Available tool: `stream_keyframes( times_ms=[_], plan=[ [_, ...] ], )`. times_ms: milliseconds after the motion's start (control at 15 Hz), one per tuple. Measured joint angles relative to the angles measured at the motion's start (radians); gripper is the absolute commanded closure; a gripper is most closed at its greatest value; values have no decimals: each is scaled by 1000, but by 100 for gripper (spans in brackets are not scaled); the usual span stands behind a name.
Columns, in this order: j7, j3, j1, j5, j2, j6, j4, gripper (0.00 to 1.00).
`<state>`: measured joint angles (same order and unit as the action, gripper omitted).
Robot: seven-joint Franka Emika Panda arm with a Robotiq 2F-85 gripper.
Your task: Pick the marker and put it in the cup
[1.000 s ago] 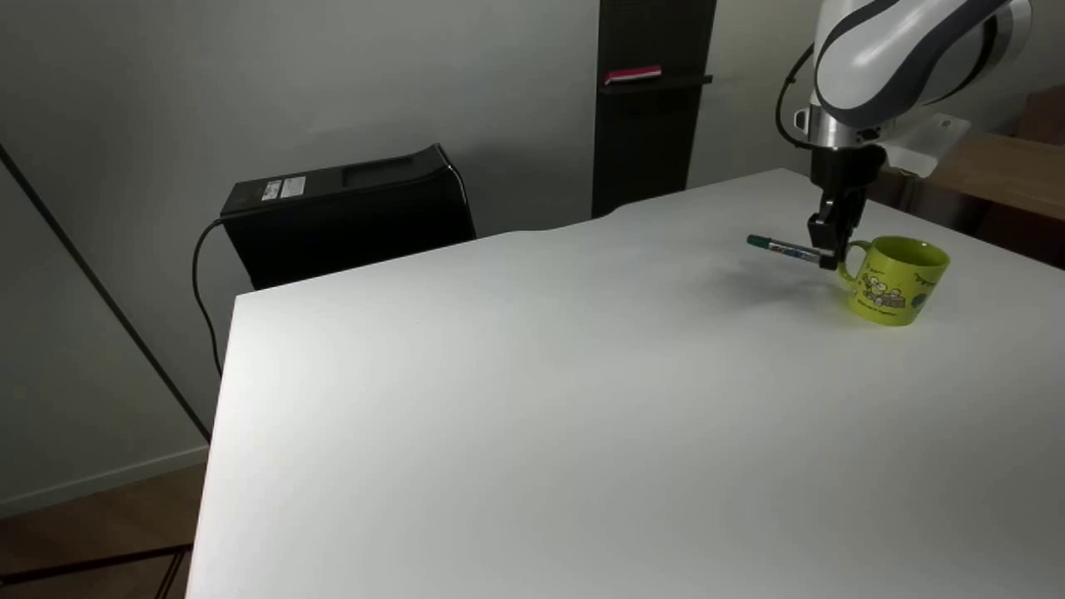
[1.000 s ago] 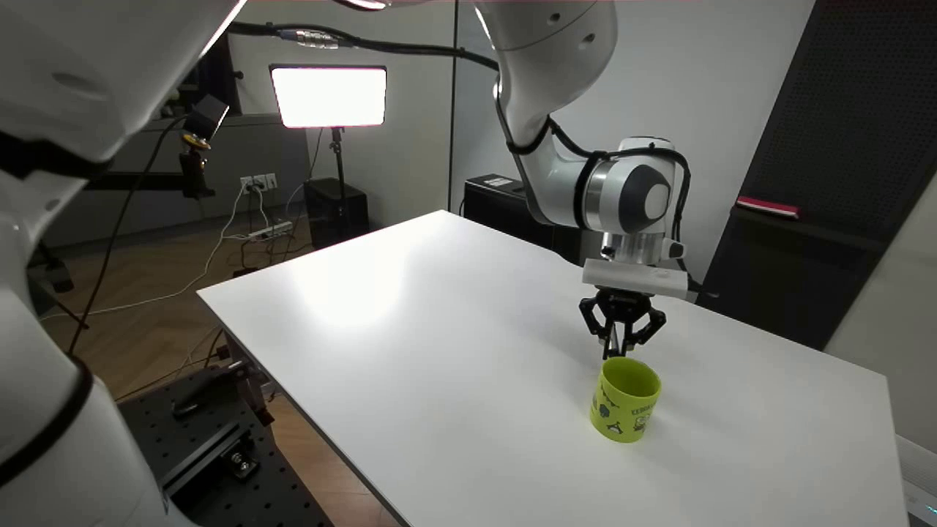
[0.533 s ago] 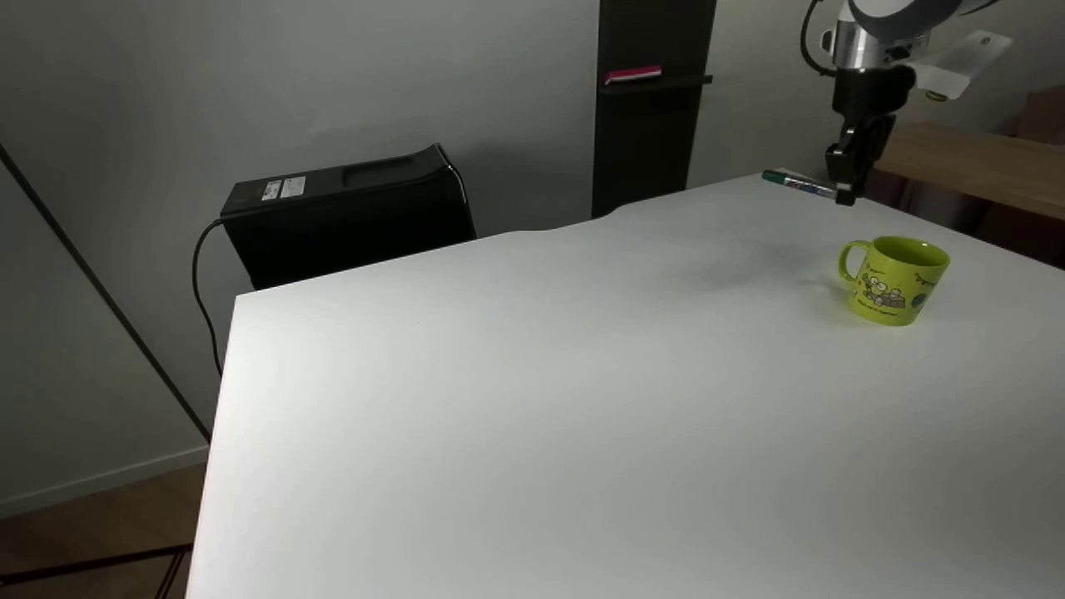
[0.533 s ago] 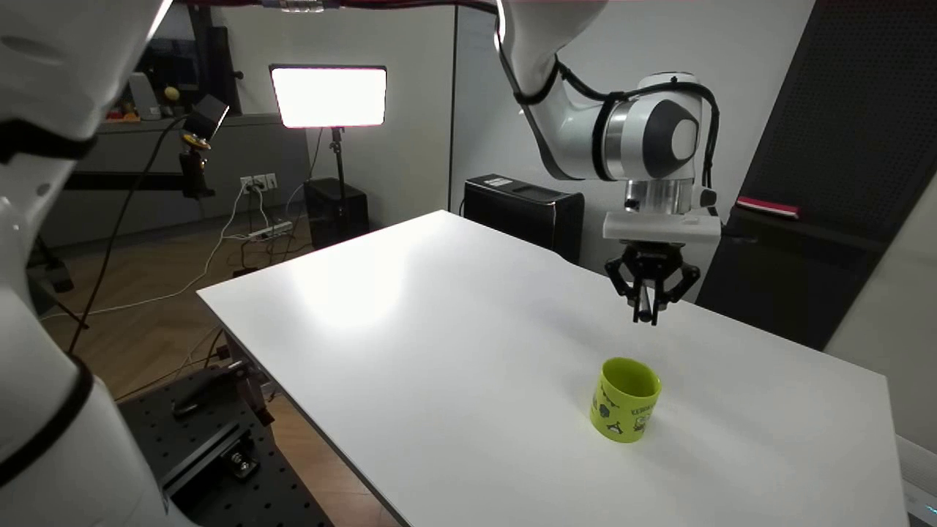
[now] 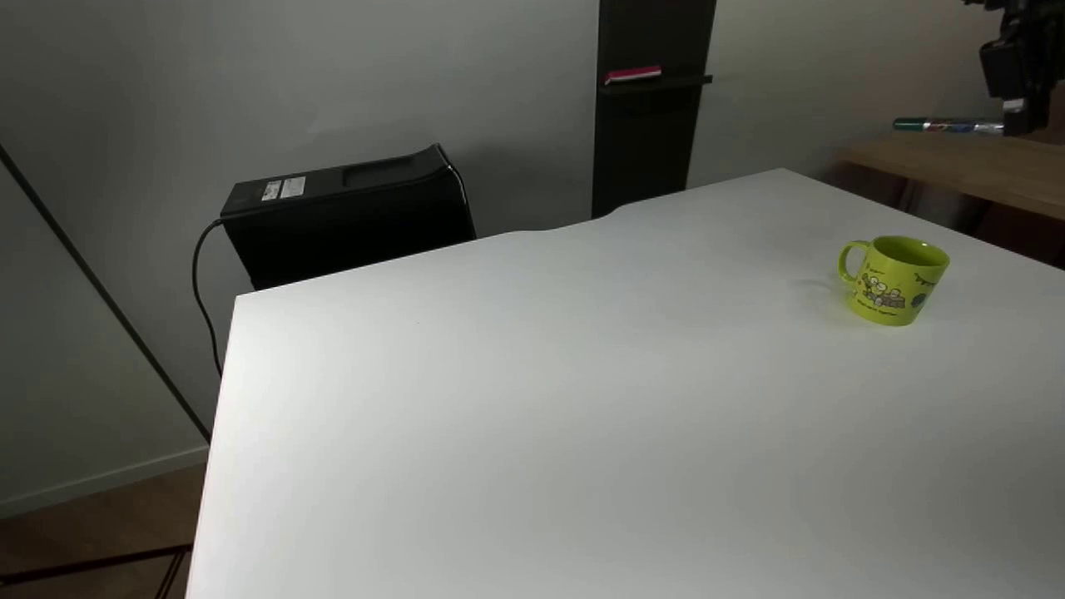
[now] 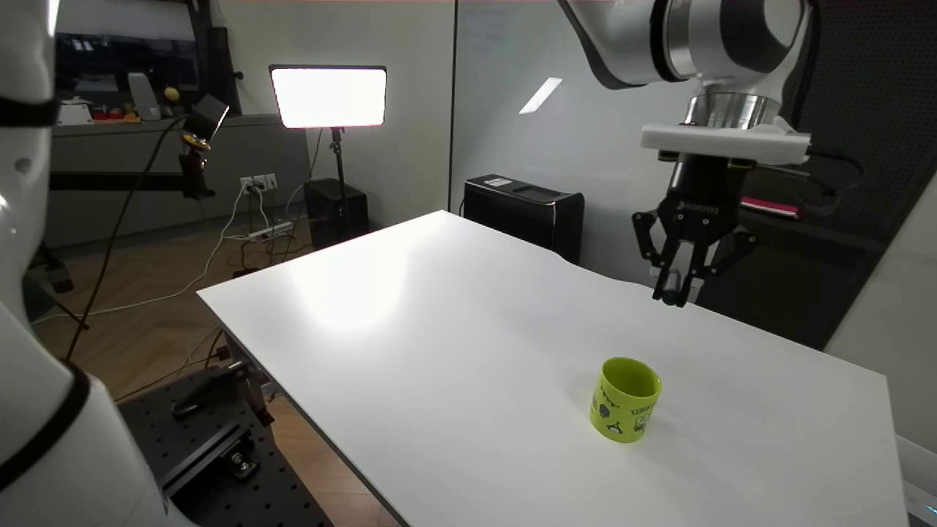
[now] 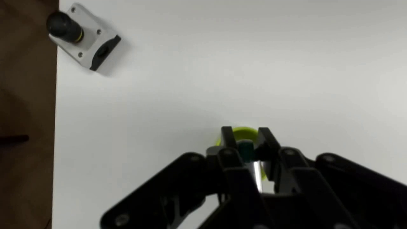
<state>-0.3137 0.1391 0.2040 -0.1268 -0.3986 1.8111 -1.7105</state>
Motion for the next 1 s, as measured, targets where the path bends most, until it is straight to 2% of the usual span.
stream_keyframes(
  times_ms=[267,467,1000],
  plan=[
    [0,12,67,133,66,-152,-13,94],
    [-2,22,111,238,57,-217,-13,94],
    [4,27,181,482,-109,-303,80,94]
  ],
)
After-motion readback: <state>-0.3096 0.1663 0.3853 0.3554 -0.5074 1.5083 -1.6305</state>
